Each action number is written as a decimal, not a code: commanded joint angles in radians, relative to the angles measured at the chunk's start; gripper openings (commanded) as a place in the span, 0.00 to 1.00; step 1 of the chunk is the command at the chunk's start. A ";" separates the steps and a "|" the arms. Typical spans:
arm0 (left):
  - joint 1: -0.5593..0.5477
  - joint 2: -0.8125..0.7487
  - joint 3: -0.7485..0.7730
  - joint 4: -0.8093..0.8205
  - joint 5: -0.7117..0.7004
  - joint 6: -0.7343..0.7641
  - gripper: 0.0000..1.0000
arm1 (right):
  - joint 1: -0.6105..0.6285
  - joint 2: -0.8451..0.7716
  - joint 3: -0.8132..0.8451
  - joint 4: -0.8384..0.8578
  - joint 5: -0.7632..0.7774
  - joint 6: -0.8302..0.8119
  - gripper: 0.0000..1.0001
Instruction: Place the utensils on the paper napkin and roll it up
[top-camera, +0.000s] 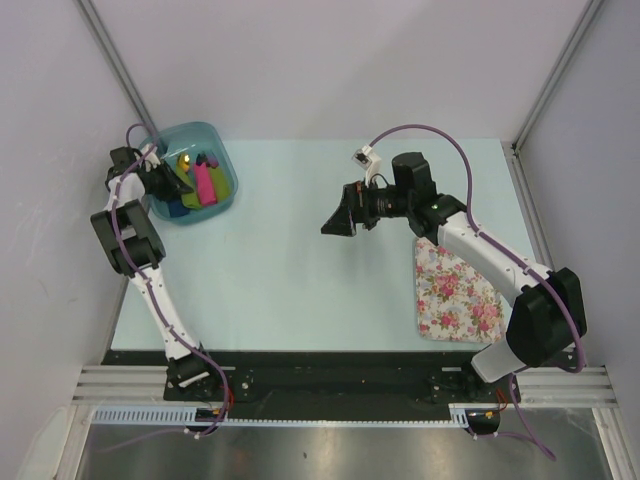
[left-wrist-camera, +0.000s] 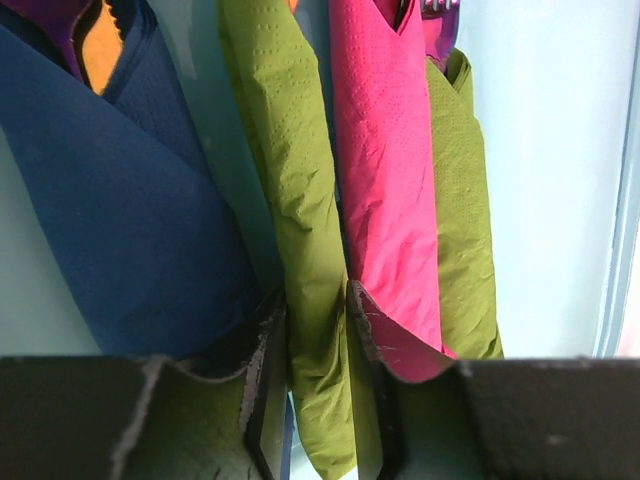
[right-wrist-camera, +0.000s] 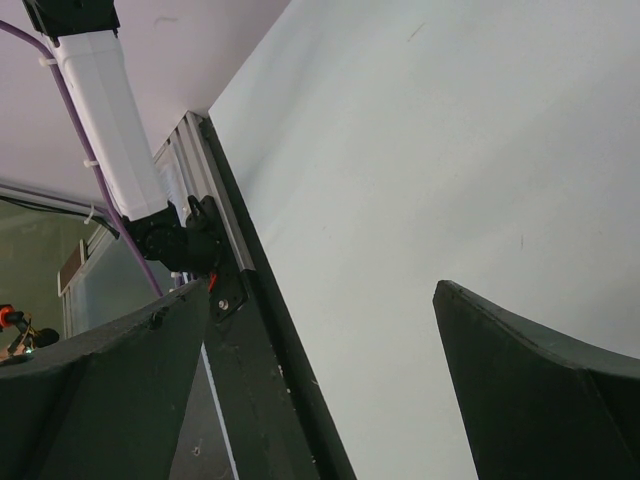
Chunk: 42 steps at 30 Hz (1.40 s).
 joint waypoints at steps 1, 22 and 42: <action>0.009 -0.042 0.044 0.009 -0.028 0.031 0.32 | -0.002 -0.011 0.000 0.032 -0.004 0.003 1.00; 0.009 -0.237 -0.108 0.070 -0.168 0.100 0.36 | 0.003 -0.026 -0.009 0.044 -0.015 0.014 1.00; -0.007 -0.137 -0.122 0.027 -0.215 0.150 0.24 | 0.001 -0.014 -0.005 0.050 -0.011 0.014 1.00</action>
